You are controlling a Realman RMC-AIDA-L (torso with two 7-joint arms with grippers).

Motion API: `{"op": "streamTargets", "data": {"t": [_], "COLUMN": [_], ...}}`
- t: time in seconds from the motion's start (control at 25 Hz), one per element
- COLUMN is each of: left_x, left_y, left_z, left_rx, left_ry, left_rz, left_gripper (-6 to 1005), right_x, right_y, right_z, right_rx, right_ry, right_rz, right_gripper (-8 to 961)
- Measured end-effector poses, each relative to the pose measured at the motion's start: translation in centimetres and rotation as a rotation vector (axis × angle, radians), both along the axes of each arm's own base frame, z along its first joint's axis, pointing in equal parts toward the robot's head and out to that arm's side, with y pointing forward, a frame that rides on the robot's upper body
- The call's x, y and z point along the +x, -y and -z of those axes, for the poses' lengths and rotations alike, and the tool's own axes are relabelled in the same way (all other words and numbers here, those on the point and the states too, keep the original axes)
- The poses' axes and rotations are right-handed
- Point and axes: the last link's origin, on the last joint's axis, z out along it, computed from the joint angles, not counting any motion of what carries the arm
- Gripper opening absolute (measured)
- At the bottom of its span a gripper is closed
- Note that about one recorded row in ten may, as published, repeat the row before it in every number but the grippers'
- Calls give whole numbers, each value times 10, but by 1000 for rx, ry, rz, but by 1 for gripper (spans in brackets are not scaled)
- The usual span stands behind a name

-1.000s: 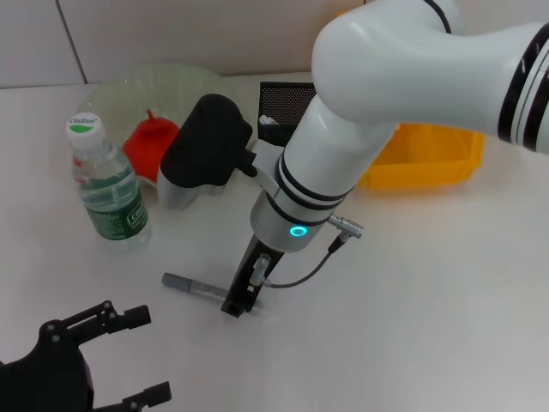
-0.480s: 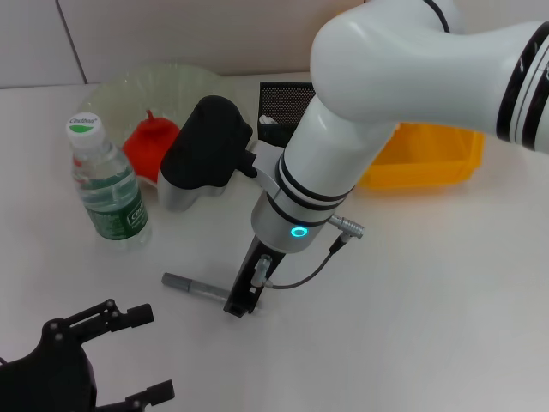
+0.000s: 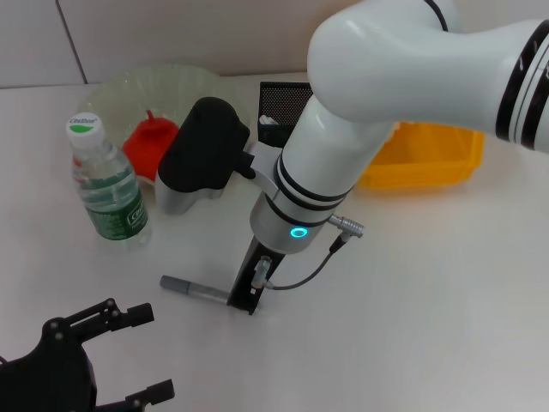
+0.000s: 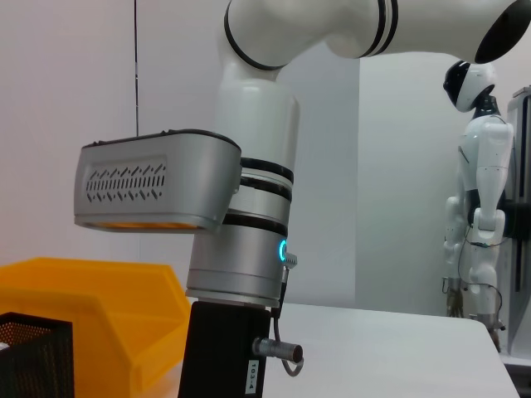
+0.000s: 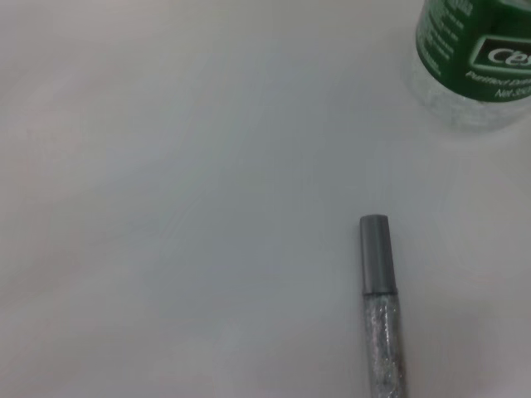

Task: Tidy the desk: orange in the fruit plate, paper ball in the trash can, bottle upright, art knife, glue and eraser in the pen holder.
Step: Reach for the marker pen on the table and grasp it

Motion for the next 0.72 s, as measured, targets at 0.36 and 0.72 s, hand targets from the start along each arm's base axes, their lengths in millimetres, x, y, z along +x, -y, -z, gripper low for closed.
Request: {"op": "streamTargets", "data": {"t": [0.36,0.72], "left_x": [0,1], "left_y": [0,-1], "left_z": [0,0], "left_rx": [1,17], "left_ry": [0,-4], "left_rz": [0,17], "left_gripper": [797,796], "right_x": [-2,-3], "right_y": [1,-6], "right_z": [-1,-24], "right_rx": [-5,33], "right_ry": [-9,-90], "right_rz": [0,66], "right_gripper": [39,12]}}
